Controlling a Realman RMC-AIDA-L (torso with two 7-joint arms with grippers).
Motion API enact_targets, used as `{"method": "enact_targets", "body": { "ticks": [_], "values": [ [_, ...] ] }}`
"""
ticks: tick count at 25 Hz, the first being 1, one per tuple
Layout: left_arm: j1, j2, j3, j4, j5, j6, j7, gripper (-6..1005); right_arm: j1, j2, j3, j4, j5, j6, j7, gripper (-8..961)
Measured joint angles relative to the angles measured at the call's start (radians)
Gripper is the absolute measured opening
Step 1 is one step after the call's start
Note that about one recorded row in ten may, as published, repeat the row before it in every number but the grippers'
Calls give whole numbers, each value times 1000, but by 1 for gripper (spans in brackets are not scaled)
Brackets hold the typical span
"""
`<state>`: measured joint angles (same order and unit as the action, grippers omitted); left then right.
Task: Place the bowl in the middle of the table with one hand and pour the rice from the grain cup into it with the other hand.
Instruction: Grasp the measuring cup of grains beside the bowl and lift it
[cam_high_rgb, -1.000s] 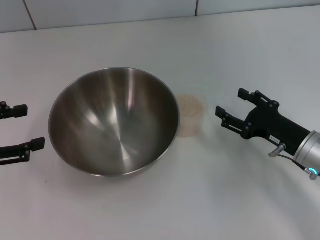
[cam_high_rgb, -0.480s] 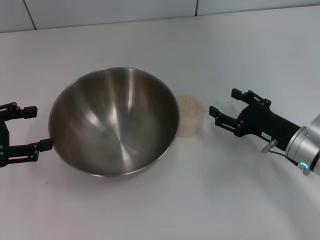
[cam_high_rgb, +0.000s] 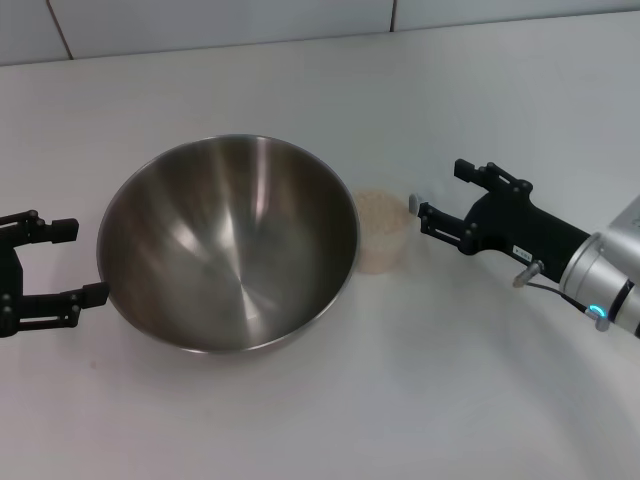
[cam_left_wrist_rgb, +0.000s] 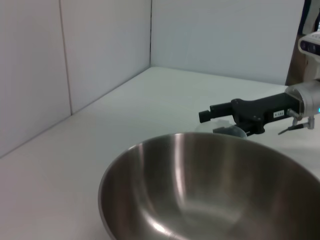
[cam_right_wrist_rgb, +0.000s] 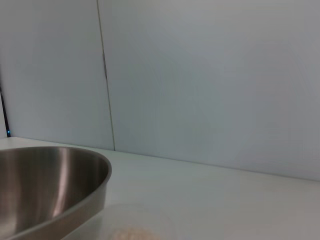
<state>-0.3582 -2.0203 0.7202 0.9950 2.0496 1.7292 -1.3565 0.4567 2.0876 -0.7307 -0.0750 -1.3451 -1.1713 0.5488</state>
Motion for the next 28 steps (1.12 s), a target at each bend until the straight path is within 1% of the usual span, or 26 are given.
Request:
{"method": "enact_targets", "body": {
  "ticks": [9,20,26,28],
  "values": [
    [-11,-2,6,11,29,1,-19,835,43,2,1,20,1,39,1,809],
    [-12,-8,11,43,32,11,-19,835,62,2,1,39,2,53,-6,808],
    [-12,-10,11,44,32,12,-19,835,61,3,1,37,3,46,-8,611],
    [-11,-11,11,43,32,12,-19,835,60,3,1,37,3,45,-9,523]
  ]
}}
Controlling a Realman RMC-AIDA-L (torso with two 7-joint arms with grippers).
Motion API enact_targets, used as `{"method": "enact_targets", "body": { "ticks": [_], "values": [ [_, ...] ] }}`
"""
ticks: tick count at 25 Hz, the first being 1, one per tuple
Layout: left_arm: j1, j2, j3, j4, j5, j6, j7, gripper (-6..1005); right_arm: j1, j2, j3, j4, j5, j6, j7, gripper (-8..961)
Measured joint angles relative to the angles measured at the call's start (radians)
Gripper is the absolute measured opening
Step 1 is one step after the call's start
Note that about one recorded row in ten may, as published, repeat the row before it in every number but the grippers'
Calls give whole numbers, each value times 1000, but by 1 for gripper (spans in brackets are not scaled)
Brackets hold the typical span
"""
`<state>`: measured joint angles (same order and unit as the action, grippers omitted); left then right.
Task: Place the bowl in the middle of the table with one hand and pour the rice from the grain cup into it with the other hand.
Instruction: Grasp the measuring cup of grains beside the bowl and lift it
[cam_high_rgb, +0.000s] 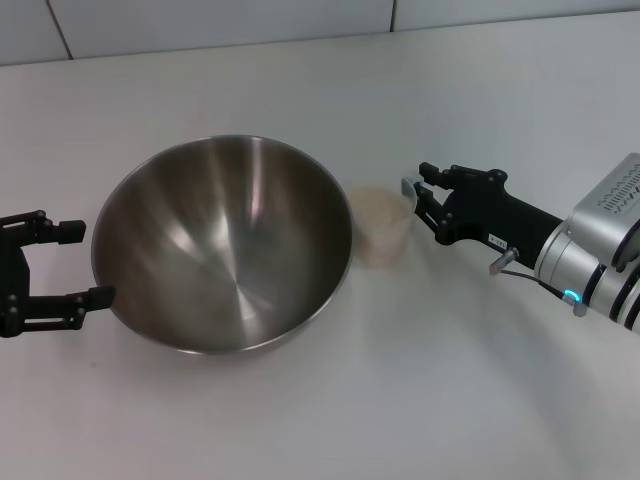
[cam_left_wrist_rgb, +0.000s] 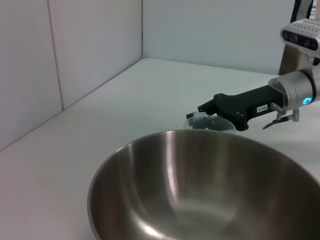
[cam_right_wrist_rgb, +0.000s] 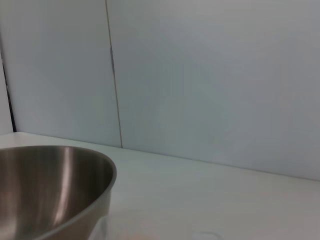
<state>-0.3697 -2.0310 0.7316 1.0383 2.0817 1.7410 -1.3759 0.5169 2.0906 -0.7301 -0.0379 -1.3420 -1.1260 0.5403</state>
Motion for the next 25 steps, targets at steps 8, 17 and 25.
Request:
{"method": "enact_targets", "body": {
  "ticks": [8,17,25],
  "values": [
    [-1,0,0,-1,0,0,0,835,-2,0,0,-1,0,-1,-1,88],
    [-4,0,10,-3,0,-2,0,835,-13,0,60,0,0,-35,-34,12],
    [4,-1,11,41,0,8,-11,835,-75,-1,292,1,0,-412,-246,16]
  ]
}}
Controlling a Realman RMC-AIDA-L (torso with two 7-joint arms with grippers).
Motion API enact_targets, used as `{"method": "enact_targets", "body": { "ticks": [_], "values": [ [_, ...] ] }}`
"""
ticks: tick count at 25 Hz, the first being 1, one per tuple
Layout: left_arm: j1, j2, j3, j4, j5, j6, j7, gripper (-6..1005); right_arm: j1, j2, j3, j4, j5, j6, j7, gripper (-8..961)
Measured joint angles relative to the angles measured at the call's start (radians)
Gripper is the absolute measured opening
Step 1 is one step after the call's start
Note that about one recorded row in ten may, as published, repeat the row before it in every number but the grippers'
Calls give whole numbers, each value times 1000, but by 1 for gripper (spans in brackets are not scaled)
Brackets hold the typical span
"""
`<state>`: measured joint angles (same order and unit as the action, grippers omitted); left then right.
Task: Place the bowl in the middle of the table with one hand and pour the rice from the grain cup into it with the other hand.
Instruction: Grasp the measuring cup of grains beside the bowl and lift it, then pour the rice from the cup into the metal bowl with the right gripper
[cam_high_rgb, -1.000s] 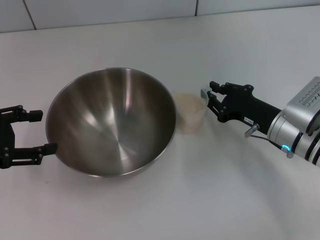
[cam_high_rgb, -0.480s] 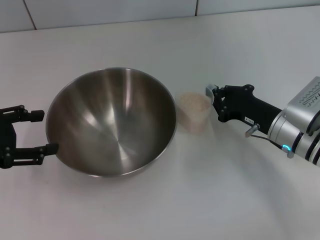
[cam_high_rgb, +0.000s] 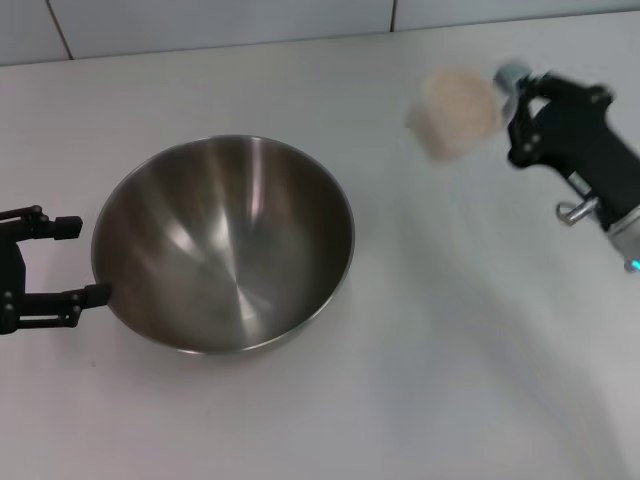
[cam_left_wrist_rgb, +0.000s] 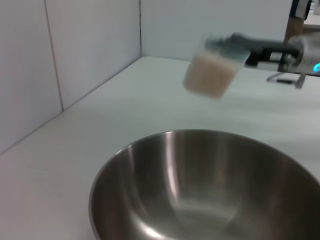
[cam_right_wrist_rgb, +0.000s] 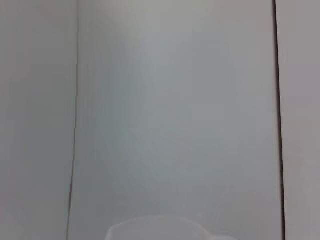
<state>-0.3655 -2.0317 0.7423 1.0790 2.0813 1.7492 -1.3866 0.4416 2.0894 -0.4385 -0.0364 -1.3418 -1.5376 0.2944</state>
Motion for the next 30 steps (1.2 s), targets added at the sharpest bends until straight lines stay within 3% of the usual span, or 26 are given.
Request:
{"method": "enact_targets", "body": {
  "ticks": [1,5,8,11,12,15,16,17,21,30],
  "values": [
    [1,-1,0,13,0,7,0,835,16,0,16,12,0,-81,-105,16],
    [2,-1,2,30,0,25,-4,835,76,1,14,53,-3,-123,-267,18],
    [3,-4,12,59,10,34,-19,835,129,0,6,101,-11,-108,-462,19],
    [4,-19,14,94,50,34,-37,835,185,0,5,200,-18,-86,-781,21],
    [4,-19,14,94,50,34,-37,835,185,0,5,200,-18,-86,-781,21],
    [-1,-26,14,102,71,34,-39,835,211,1,11,265,-38,-51,-1027,23],
    [-4,-26,15,103,75,34,-40,835,225,2,21,317,-44,-22,-1215,23],
    [-4,-26,15,103,75,34,-40,835,225,2,21,317,-44,-22,-1215,23],
    [-9,-27,15,103,76,34,-41,835,244,3,66,418,-65,28,-1618,25],
    [-13,-27,15,98,77,33,-41,835,218,3,198,459,-280,47,-1942,29]
  ]
}}
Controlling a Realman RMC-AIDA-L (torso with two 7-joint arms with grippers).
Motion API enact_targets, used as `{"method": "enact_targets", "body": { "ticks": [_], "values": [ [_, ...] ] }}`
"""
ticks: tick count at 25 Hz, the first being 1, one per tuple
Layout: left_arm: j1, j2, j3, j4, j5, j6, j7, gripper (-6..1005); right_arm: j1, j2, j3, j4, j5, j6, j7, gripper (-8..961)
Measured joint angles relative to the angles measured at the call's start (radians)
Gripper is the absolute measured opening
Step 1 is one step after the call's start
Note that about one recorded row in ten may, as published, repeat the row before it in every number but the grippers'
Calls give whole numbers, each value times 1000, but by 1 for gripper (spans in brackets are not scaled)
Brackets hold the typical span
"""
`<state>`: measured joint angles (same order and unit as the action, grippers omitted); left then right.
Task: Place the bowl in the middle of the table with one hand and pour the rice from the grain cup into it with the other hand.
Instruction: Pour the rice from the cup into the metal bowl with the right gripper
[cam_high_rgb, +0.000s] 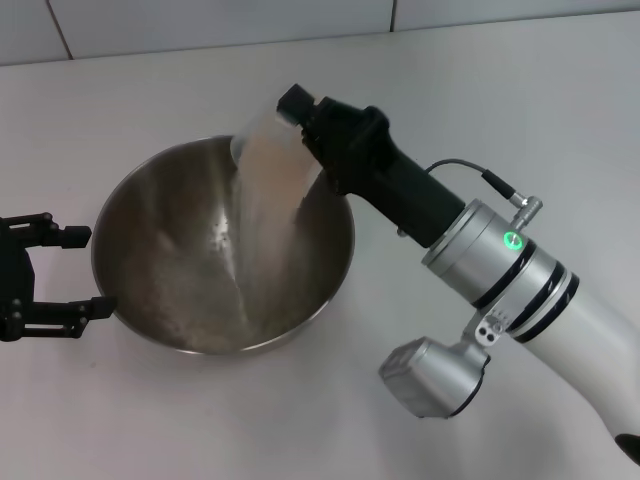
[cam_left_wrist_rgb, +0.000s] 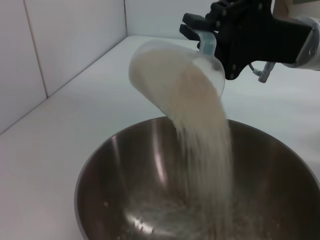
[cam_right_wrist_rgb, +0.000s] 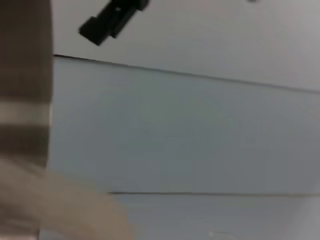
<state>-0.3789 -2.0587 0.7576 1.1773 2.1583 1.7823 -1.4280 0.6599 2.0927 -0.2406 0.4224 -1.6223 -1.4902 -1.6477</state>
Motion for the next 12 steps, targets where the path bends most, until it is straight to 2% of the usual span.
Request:
{"method": "enact_targets", "body": {
  "ticks": [12],
  "values": [
    [-5,0,0,3,0,0,0,835,6,-1,33,76,-65,111,-556,35]
  ]
}}
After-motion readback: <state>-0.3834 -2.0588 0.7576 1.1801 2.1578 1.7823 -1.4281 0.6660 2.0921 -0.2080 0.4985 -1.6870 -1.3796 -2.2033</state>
